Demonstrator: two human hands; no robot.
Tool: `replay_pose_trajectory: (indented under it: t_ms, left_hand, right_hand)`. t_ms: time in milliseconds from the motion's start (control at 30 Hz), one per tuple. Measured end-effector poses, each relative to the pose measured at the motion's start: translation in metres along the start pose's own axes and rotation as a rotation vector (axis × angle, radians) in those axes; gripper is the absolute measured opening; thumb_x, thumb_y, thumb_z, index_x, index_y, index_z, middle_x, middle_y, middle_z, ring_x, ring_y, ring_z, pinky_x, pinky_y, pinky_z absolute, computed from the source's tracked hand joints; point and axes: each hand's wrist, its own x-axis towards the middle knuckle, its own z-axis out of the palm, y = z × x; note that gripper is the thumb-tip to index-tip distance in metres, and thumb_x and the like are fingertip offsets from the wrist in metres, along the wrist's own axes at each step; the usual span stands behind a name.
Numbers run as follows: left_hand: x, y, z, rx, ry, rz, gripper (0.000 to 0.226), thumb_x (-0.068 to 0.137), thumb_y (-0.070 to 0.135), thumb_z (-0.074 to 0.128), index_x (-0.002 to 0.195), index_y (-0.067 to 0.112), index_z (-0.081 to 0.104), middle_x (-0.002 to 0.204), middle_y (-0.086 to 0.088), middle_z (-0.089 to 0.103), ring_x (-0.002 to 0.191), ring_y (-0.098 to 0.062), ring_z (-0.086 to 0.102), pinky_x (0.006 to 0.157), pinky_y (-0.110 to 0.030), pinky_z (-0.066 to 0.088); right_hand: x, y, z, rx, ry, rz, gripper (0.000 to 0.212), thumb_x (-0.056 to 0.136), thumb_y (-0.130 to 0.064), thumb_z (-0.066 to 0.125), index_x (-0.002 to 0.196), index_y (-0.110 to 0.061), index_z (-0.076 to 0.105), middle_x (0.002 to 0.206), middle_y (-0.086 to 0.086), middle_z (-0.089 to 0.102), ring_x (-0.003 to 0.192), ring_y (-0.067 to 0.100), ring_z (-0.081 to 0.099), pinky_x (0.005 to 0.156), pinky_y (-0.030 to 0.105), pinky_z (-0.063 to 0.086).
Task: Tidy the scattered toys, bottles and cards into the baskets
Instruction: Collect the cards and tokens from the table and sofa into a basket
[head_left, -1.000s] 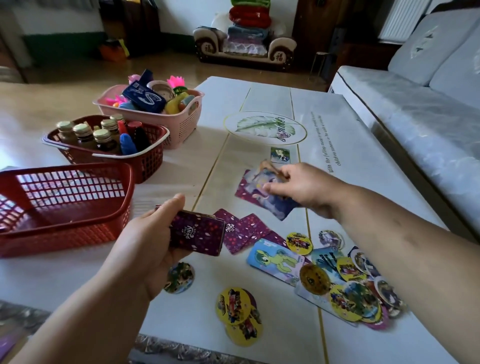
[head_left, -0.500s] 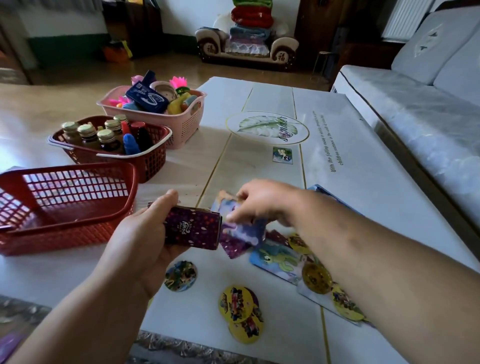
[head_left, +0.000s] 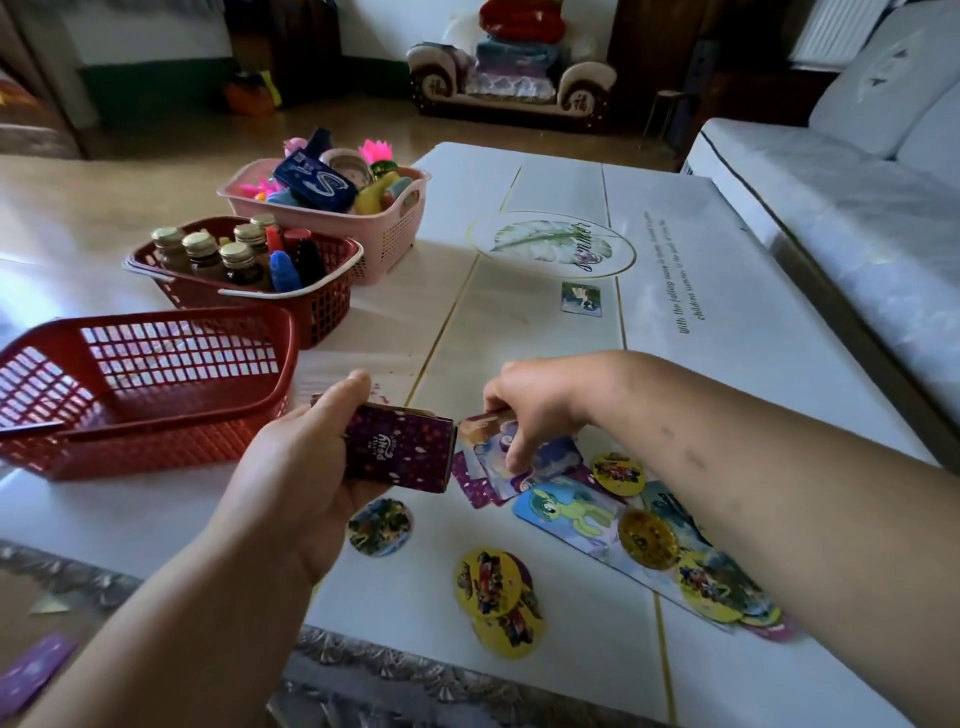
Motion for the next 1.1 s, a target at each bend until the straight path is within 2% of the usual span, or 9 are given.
replay_pose_trajectory:
  t_ms: [167,333,500,600,667,767,867,933,1100]
  left_hand:
    - [0.005,-0.002,-0.002,0.03,-0.006,-0.026,0.021,0.094,0.027,0.063,0.096,0.007,0.061,0.086,-0.012,0.066,0.077,-0.023,0.067,0.079,-0.043,0.058]
    - [0.014,-0.008,0.0,0.051,-0.013,-0.036,0.026,0.093,0.029,0.064,0.104,0.006,0.06,0.086,-0.012,0.065,0.078,-0.024,0.067,0.075,-0.041,0.059]
    - [0.017,-0.023,0.011,0.265,0.025,0.042,0.042,0.086,0.048,0.066,0.104,0.01,0.061,0.092,-0.013,0.072,0.09,-0.034,0.071,0.087,-0.056,0.056]
    - [0.021,-0.027,0.017,0.38,0.043,0.095,0.064,0.068,0.07,0.06,0.107,0.019,0.062,0.096,-0.007,0.073,0.089,-0.027,0.071,0.084,-0.051,0.057]
    - [0.021,-0.03,0.021,0.408,0.027,0.101,0.053,0.08,0.064,0.061,0.108,0.02,0.062,0.097,-0.006,0.072,0.089,-0.023,0.07,0.081,-0.042,0.057]
    - [0.021,-0.036,0.027,0.521,-0.038,0.182,0.052,0.087,0.06,0.057,0.118,0.019,0.06,0.106,-0.004,0.069,0.097,-0.018,0.067,0.079,-0.033,0.054]
    - [0.019,-0.037,0.03,0.72,0.065,0.328,0.066,0.092,0.052,0.054,0.148,0.021,0.036,0.143,-0.002,0.042,0.133,-0.018,0.042,0.11,-0.04,0.039]
    - [0.015,-0.038,0.032,0.747,0.042,0.307,0.065,0.096,0.047,0.052,0.152,0.024,0.027,0.152,-0.002,0.034,0.139,-0.018,0.034,0.115,-0.038,0.032]
    - [0.011,-0.036,0.034,0.804,-0.187,0.218,0.044,0.095,0.041,0.057,0.136,0.029,0.048,0.117,0.011,0.059,0.103,-0.009,0.056,0.082,-0.025,0.046]
  right_hand:
    - [-0.011,0.009,0.0,0.177,-0.026,0.049,0.042,0.073,-0.033,0.081,0.102,-0.022,0.053,0.093,-0.003,0.06,0.083,0.013,0.059,0.068,0.03,0.052]
    - [-0.025,0.013,-0.011,0.444,0.376,0.079,0.018,0.09,-0.024,0.06,0.103,-0.012,0.061,0.094,0.008,0.066,0.089,0.025,0.064,0.077,0.037,0.052]
    - [-0.023,-0.013,0.001,0.517,0.209,0.07,0.049,0.098,-0.051,0.04,0.103,-0.005,0.056,0.086,0.006,0.056,0.08,0.021,0.054,0.066,0.031,0.041]
    - [-0.028,-0.02,0.007,0.642,0.129,0.013,0.061,0.081,-0.065,0.058,0.113,-0.013,0.054,0.095,0.0,0.064,0.083,0.017,0.061,0.078,0.033,0.048]
    - [-0.027,-0.024,0.017,0.492,0.162,0.007,0.046,0.077,-0.046,0.075,0.113,-0.027,0.052,0.1,-0.005,0.064,0.091,0.015,0.061,0.081,0.033,0.051]
    - [-0.025,-0.029,0.023,0.417,0.388,-0.003,0.027,0.087,-0.025,0.065,0.111,-0.035,0.058,0.099,-0.005,0.065,0.091,0.018,0.061,0.08,0.035,0.052]
    - [-0.025,-0.026,0.021,0.412,0.443,0.037,0.028,0.089,-0.023,0.063,0.113,-0.037,0.062,0.101,-0.004,0.066,0.096,0.02,0.061,0.082,0.037,0.053]
    - [-0.021,-0.026,0.024,0.396,0.382,0.063,0.037,0.088,-0.017,0.06,0.121,-0.033,0.056,0.116,0.0,0.059,0.109,0.023,0.053,0.09,0.036,0.047]
    - [-0.026,-0.015,0.028,0.565,0.451,0.056,0.026,0.085,-0.007,0.058,0.101,-0.026,0.054,0.102,-0.002,0.061,0.096,0.018,0.057,0.083,0.032,0.049]
